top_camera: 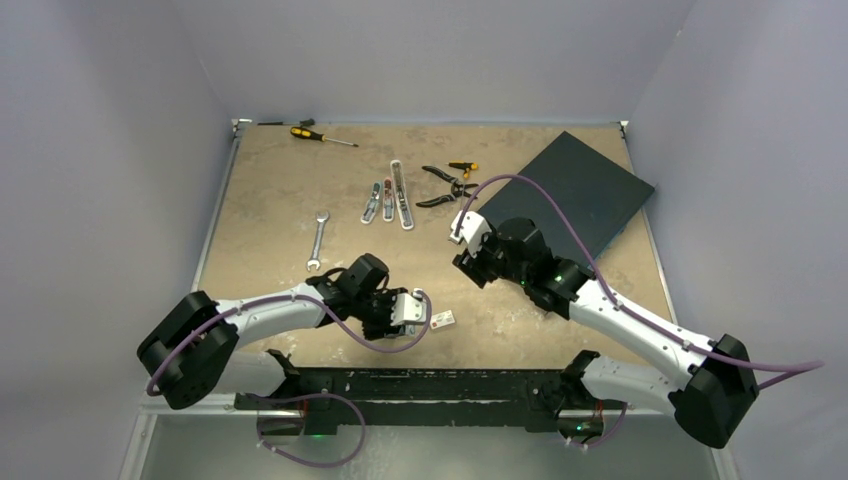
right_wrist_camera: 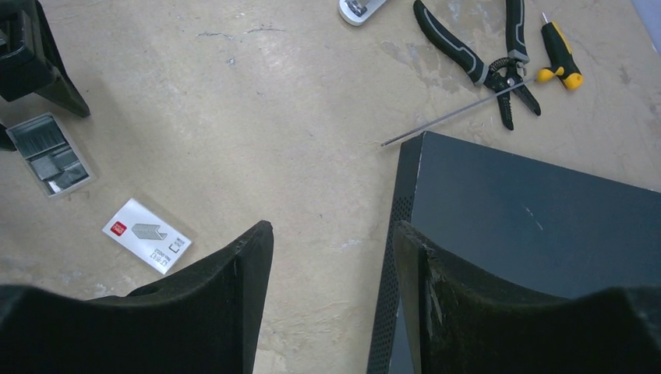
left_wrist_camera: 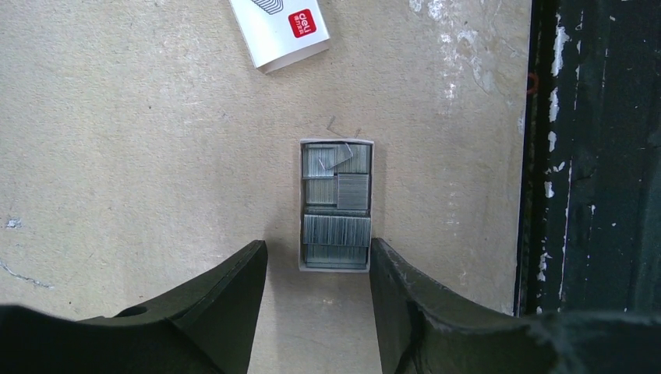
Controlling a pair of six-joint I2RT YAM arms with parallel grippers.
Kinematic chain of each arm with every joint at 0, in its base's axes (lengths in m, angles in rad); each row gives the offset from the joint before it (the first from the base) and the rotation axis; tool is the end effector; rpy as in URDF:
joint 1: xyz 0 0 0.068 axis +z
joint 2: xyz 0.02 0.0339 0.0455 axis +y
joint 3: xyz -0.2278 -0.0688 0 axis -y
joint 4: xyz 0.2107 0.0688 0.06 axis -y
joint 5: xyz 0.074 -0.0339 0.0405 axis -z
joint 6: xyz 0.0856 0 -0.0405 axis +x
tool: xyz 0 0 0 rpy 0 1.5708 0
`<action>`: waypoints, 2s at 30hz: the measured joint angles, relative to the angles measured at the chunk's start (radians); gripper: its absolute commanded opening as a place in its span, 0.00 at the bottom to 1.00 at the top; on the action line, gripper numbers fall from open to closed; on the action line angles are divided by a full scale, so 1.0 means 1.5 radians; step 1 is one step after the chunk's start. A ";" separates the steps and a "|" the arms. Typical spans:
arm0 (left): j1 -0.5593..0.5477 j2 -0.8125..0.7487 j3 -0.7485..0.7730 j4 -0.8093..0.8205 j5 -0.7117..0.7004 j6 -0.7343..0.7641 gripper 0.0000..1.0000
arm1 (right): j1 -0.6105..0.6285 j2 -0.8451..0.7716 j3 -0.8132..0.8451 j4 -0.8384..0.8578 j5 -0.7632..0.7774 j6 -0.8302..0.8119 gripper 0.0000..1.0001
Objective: Unload the staples from the stapler
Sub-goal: Close the staple box at the center of the board.
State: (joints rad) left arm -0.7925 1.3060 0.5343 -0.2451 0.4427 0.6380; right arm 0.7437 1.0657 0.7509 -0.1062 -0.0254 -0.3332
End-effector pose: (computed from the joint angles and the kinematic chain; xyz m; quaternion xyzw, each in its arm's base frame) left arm 0.1374 -0.1916 0.1007 0.6607 0.6691 -0.2311 0.2497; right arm 0.2004 0.1873 0.2395 -0.4363 0.7169 0.1212 0.5301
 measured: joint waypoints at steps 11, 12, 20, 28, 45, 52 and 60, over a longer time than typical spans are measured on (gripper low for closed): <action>0.000 0.013 0.008 -0.007 0.015 0.003 0.36 | -0.007 0.003 -0.005 -0.013 0.004 -0.002 0.61; 0.000 0.014 0.009 -0.007 0.016 0.005 0.35 | -0.007 0.005 -0.005 -0.015 0.002 -0.003 0.60; 0.007 0.015 0.010 -0.012 0.028 0.024 0.24 | -0.007 0.041 -0.005 -0.021 -0.022 -0.005 0.60; 0.019 0.027 0.021 -0.025 0.043 0.038 0.24 | -0.007 0.065 -0.005 -0.021 -0.051 -0.017 0.61; 0.076 0.043 0.021 0.044 0.009 -0.003 0.25 | -0.008 0.158 -0.005 -0.060 -0.225 -0.128 0.48; 0.076 0.040 0.020 0.042 0.007 -0.010 0.25 | -0.008 0.171 -0.005 -0.073 -0.252 -0.139 0.74; 0.078 0.009 0.020 0.029 0.002 -0.011 0.26 | -0.008 0.173 -0.005 -0.078 -0.346 -0.260 0.78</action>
State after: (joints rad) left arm -0.6750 1.3193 0.5648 -0.2012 0.4450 0.6216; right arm 0.7319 1.3258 0.7437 -0.2237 -0.5449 -0.7238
